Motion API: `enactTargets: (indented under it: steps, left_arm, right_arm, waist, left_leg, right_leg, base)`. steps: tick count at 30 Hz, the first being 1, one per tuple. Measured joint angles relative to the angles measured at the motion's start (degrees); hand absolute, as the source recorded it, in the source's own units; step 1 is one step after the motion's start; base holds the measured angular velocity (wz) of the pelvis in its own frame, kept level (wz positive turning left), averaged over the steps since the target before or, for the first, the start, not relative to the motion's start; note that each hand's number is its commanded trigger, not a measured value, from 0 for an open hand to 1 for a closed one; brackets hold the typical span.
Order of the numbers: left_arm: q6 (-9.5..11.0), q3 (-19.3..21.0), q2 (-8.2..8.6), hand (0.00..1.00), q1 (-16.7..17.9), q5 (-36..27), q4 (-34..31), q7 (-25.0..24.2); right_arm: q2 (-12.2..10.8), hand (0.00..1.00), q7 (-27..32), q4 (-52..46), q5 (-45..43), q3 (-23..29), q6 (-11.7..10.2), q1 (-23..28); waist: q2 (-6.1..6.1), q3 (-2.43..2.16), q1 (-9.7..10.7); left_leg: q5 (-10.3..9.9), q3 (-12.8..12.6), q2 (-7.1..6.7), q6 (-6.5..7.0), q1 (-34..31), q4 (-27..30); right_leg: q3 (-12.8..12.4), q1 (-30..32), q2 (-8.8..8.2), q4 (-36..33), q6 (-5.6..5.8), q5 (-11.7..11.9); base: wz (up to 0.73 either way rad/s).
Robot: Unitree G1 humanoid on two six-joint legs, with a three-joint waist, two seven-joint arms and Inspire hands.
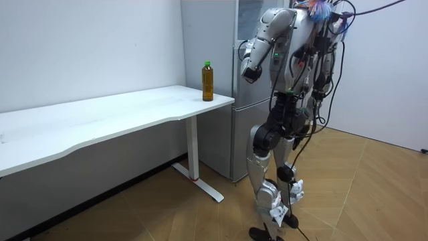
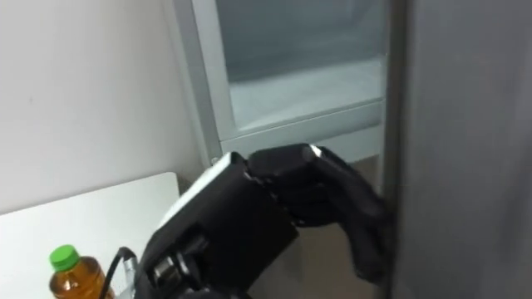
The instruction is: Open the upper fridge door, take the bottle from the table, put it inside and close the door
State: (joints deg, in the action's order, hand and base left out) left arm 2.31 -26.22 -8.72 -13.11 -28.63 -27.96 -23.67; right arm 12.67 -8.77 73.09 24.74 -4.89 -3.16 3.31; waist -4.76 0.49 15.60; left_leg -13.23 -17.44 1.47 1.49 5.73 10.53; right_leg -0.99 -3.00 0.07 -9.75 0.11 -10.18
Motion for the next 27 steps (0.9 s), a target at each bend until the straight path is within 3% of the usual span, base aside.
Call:
enactTargets:
  steps: [5,10,12,18,21,27]
  left_arm:
    - [0.0,-1.8,0.14,0.0,-2.5,0.0,2.2,-1.2]
    - [0.0,-3.1,0.32,0.0,-2.8,0.0,2.3,-1.8]
    - [0.0,-3.4,0.43,0.0,-2.9,0.0,2.3,-1.9]
    - [0.0,-3.5,0.34,0.0,-3.1,-0.1,2.3,-2.0]
    - [0.0,-3.6,0.3,0.0,-3.1,0.0,2.4,-2.0]
    - [-0.5,-3.5,0.32,0.0,-3.1,0.0,2.7,-2.0]
  right_arm:
    - [0.1,0.0,0.5,0.3,0.0,-0.1,0.0,0.0]
    - [0.2,0.0,0.6,0.3,0.2,-0.3,0.0,-0.1]
    - [0.2,0.0,0.5,0.4,0.3,-0.3,0.1,-0.1]
    - [0.2,0.0,0.5,0.7,0.3,0.0,0.1,0.0]
    - [0.2,0.0,0.5,0.7,-0.1,0.0,0.2,-0.1]
    - [0.0,0.0,0.4,0.7,0.0,0.1,0.8,-1.1]
  waist:
    - [-0.3,0.2,0.0]
    - [-0.49,0.25,0.2]
    - [-0.51,0.27,1.5]
    - [-0.64,0.34,3.3]
    - [-0.62,0.35,3.3]
    - [-0.59,0.38,3.0]
  left_leg:
    - [-0.1,-1.2,0.15,-0.16,0.6,0.1]
    - [-0.6,-1.4,0.86,-0.54,0.5,0.3]
    - [-0.6,-1.4,0.91,-0.55,0.2,0.4]
    - [-0.6,-1.8,1.04,-0.55,0.1,1.0]
    - [-0.6,-3.0,1.01,-0.56,0.5,0.7]
    - [-0.6,-2.9,0.92,-0.56,0.7,0.7]
  right_leg:
    - [-1.4,0.1,0.38,0.0,-0.17,0.2]
    - [-3.1,1.0,1.15,-0.1,-0.54,0.5]
    - [-3.5,1.2,1.25,0.0,-0.6,0.5]
    - [-3.7,1.1,1.15,0.1,-0.71,0.6]
    - [-3.8,1.0,1.16,0.1,-0.71,0.6]
    - [-3.8,1.0,1.13,0.6,-0.67,0.6]
  base:
    - [-0.21]
    - [-0.23]
    - [-0.03]
    - [-0.06]
    - [-0.09]
    - [-0.04]
